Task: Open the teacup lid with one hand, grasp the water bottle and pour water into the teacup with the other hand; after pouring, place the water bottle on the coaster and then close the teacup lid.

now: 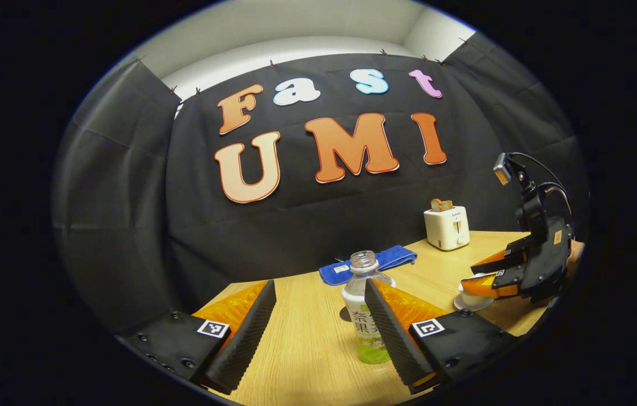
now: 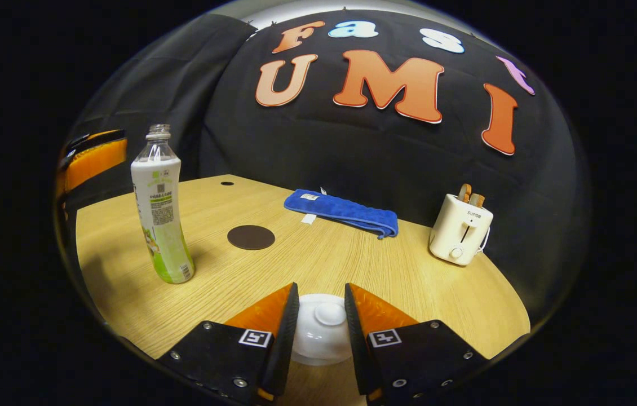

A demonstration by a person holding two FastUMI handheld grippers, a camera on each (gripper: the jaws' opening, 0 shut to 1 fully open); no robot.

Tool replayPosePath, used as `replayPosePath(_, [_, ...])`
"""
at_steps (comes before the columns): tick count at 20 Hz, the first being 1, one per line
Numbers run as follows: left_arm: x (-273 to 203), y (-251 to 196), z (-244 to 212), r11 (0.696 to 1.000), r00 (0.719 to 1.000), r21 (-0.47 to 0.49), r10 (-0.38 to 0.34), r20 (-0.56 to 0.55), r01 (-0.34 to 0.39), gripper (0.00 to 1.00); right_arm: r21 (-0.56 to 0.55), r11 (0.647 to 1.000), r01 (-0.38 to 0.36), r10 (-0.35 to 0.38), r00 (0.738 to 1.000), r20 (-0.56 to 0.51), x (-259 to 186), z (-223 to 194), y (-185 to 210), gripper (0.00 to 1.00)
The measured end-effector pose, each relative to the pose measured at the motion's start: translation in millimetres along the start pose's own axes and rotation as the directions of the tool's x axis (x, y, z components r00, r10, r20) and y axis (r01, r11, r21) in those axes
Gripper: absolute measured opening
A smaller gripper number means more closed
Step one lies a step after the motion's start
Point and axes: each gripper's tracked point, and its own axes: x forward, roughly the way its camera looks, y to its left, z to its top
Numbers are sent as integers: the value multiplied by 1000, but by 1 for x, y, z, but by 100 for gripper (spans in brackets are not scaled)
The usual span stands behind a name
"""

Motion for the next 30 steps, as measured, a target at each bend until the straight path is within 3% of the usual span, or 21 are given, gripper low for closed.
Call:
replayPosePath(5, [1,-3,-3,1000,1000,-1,-11,-7,11,100,58,998,-21,21,1000,-1,3,-1,0,38])
replayPosePath(7, [1,-7,-5,1000,1000,-6,-24,-14,24,100,49,998,-27,27,1000,5,4,0,1,28])
replayPosePath(9, [2,-12,-9,999,999,-8,-42,-26,42,100,11,1000,-13,12,1000,14,4,0,-1,25])
replayPosePath(13, [2,-23,-14,997,996,-11,-76,-38,75,100,47,999,-11,10,1000,28,2,3,-6,19])
replayPosePath(17, [3,-37,-24,992,991,-50,-122,-62,119,100,70,998,-2,-3,998,67,-8,17,-15,22])
replayPosePath(18, [3,-45,-29,987,986,-72,-149,-79,143,100,76,997,0,-6,996,85,-12,24,-18,18])
replayPosePath(19, [4,-52,-35,984,981,-86,-167,-95,159,100,76,997,5,-13,995,98,-16,30,-21,22])
replayPosePath(20, [7,-57,-42,982,978,-94,-176,-110,166,100,74,997,15,-23,994,108,-19,33,-25,18])
replayPosePath(22, [13,-65,-61,974,967,-144,-196,-163,173,100,89,996,29,-39,992,119,-25,40,-33,22])
replayPosePath(24, [19,-67,-76,967,957,-199,-199,-212,157,100,106,994,29,-41,992,117,-28,41,-35,18])
replayPosePath(25, [22,-66,-84,965,952,-221,-195,-237,143,100,110,993,36,-49,992,117,-30,41,-38,22])
replayPosePath(28, [32,-64,-102,957,940,-272,-178,-292,97,100,121,991,51,-66,990,126,-35,44,-44,22])
replayPosePath(30, [38,-68,-115,952,931,-293,-182,-317,87,94,124,990,62,-77,990,122,-38,45,-49,22])
